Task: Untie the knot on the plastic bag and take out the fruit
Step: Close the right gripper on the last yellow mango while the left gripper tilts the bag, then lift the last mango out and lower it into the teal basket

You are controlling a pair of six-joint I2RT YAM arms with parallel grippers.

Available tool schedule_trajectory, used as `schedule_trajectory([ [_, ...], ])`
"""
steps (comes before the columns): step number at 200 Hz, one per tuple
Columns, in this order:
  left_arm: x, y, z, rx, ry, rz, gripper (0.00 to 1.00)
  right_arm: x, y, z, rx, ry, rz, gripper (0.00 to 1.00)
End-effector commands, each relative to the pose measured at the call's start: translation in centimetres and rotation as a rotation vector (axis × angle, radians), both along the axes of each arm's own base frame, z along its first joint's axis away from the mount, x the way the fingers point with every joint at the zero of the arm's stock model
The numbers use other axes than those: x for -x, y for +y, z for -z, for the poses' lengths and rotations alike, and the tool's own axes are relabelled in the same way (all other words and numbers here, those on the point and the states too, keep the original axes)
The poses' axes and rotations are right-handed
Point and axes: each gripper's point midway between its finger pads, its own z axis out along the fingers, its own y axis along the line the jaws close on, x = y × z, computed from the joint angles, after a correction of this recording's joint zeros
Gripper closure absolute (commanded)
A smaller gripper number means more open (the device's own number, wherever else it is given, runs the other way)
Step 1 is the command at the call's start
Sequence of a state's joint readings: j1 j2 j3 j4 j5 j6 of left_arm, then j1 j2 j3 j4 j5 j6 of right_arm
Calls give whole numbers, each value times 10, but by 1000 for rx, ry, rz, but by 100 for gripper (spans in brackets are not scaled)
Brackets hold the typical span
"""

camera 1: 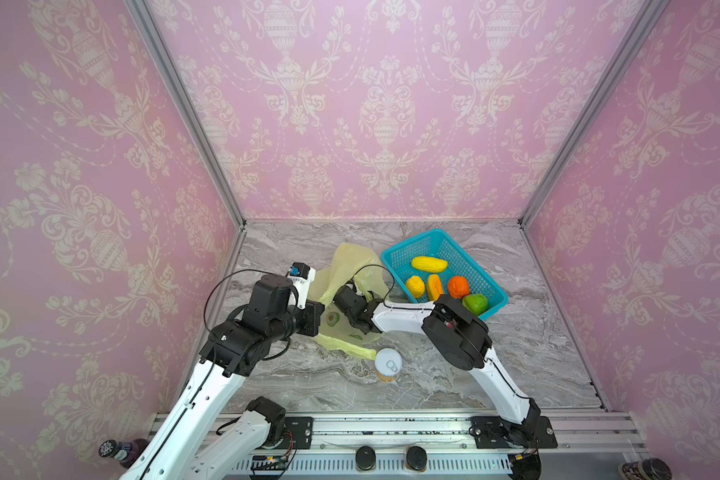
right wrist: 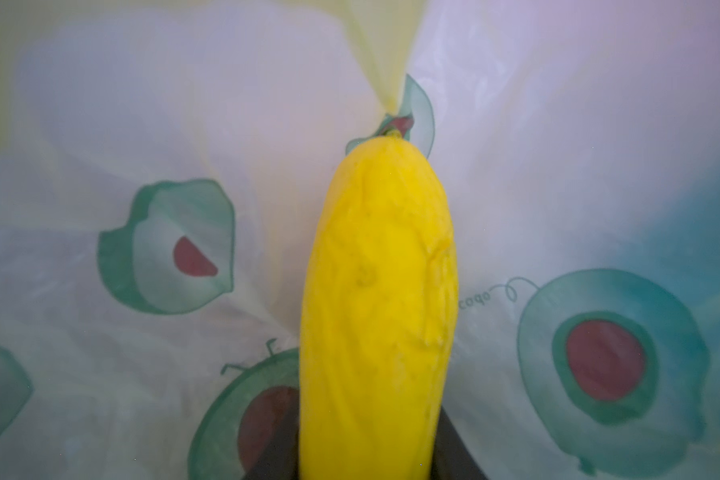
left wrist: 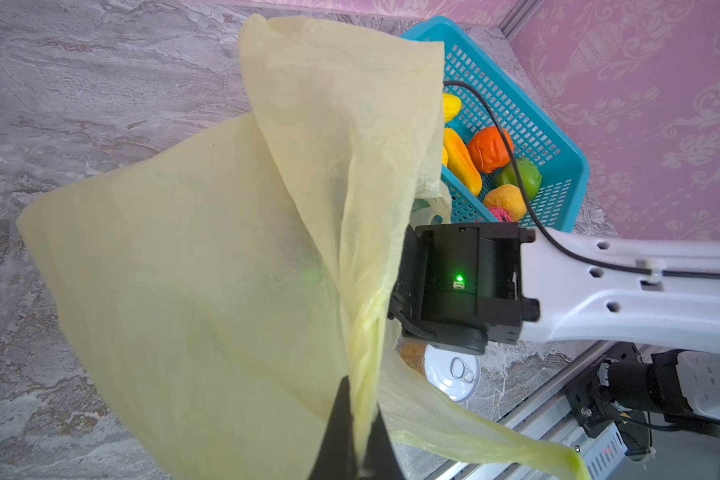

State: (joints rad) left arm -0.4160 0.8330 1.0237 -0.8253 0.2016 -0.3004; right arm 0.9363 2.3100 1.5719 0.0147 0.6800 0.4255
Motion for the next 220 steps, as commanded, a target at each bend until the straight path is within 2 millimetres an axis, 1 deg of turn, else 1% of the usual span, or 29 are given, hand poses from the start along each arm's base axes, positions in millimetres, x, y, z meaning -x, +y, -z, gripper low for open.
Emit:
schedule_trajectory([
  [1, -1, 6, 12, -48, 33, -23, 100, 17, 16, -19, -82, 12, -105, 73],
  [30, -5, 13, 20, -86, 56, -61, 100, 46, 34, -47, -128, -45, -264, 81],
  [46, -8, 16, 22, -100, 64, -77, 100, 67, 45, -64, -140, -88, -358, 83],
  [67, -10, 21, 24, -115, 69, -103, 100, 97, 57, -79, -138, -143, -483, 85],
  [70, -10, 22, 24, -117, 69, -110, 100, 100, 60, -85, -145, -157, -498, 85],
  [72, -11, 23, 24, -120, 69, -112, 100, 105, 57, -78, -130, -147, -508, 85],
  [75, -11, 24, 24, -123, 70, -118, 100, 109, 57, -76, -124, -148, -523, 86],
  [86, -13, 29, 24, -133, 69, -139, 100, 123, 59, -83, -128, -171, -567, 86],
  [102, -16, 35, 25, -142, 69, -169, 100, 139, 57, -95, -139, -200, -602, 87],
  [120, -21, 43, 26, -145, 78, -209, 100, 151, 47, -110, -159, -230, -623, 88],
  [141, -32, 57, 23, -113, 97, -308, 100, 161, 28, -131, -186, -260, -619, 87],
  [170, -45, 67, 9, 59, 106, -476, 100, 187, 6, -160, -257, -274, -691, 87],
  [180, -51, 62, 8, 172, 78, -512, 100, 195, -3, -171, -289, -286, -702, 87],
  [186, -55, 58, 9, 237, 67, -532, 100, 198, -11, -176, -304, -294, -695, 87],
  [202, -66, 59, 21, 355, 37, -610, 100, 200, -36, -191, -327, -331, -648, 86],
  [212, -76, 61, 30, 388, 21, -645, 100, 198, -53, -198, -330, -345, -611, 85],
  [220, -83, 63, 37, 397, 18, -672, 100, 191, -68, -201, -330, -347, -560, 84],
])
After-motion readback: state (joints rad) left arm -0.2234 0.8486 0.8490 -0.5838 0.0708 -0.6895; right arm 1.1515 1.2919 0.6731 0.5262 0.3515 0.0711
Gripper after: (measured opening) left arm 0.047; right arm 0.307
